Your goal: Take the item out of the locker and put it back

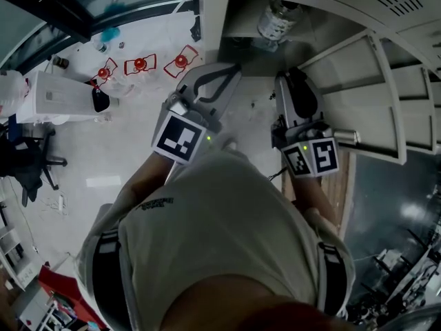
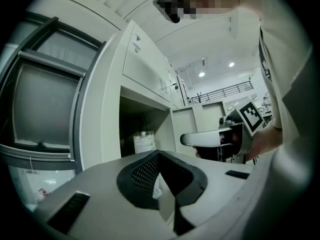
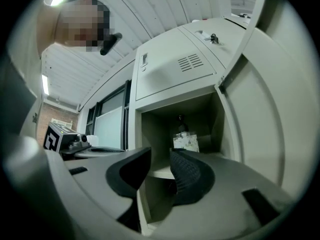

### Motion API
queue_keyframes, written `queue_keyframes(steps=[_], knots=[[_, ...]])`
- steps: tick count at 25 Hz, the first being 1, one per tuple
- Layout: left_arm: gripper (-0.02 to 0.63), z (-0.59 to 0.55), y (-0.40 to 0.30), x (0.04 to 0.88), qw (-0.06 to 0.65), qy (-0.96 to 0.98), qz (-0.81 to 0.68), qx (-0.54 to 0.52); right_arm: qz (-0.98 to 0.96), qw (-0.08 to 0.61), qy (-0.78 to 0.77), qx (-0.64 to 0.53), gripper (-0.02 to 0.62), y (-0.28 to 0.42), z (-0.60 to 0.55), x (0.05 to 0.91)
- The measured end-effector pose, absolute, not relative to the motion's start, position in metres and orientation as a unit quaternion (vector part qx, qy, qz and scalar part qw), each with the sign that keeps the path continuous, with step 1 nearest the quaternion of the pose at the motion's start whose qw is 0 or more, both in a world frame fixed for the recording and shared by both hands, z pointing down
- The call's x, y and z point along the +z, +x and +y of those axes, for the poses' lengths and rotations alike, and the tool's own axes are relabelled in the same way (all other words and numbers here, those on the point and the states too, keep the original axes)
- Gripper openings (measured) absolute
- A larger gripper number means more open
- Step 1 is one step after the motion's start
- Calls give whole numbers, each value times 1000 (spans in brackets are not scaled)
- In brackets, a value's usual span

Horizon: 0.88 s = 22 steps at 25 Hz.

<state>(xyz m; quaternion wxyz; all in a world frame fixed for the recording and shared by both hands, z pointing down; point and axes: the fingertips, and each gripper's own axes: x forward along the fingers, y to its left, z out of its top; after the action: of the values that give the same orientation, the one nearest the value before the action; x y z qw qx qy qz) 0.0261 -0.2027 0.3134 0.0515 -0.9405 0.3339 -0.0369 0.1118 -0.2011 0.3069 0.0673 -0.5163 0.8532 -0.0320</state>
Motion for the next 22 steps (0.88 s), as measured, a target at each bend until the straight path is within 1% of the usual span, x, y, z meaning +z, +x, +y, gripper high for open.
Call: queue_keyframes(steps=[4, 7, 10, 12, 14, 16, 18, 19, 22], knots=[[14, -207, 32, 309, 56, -940, 335, -38, 850, 52, -523, -20, 202, 116, -210, 303], [14, -212, 35, 303, 65, -938, 339, -35, 849, 41, -526, -5, 253, 119, -220, 297], [14, -217, 38, 296, 71, -935, 346, -33, 848, 47, -528, 9, 259, 121, -233, 287], [14, -221, 40, 291, 82, -932, 351, -36, 846, 53, -530, 13, 305, 121, -243, 280], [14, -224, 44, 286, 89, -931, 353, -35, 844, 54, -533, 17, 305, 121, -254, 276], [14, -227, 47, 284, 88, -930, 354, -33, 843, 50, -536, 21, 350, 120, -264, 275], [14, -231, 49, 282, 81, -930, 356, -29, 842, 43, -538, 21, 353, 118, -275, 275], [14, -233, 49, 281, 77, -930, 357, -26, 841, 39, -539, 21, 383, 117, -280, 275], [14, -239, 47, 278, 74, -929, 363, -20, 841, 26, -540, 22, 397, 111, -295, 279]])
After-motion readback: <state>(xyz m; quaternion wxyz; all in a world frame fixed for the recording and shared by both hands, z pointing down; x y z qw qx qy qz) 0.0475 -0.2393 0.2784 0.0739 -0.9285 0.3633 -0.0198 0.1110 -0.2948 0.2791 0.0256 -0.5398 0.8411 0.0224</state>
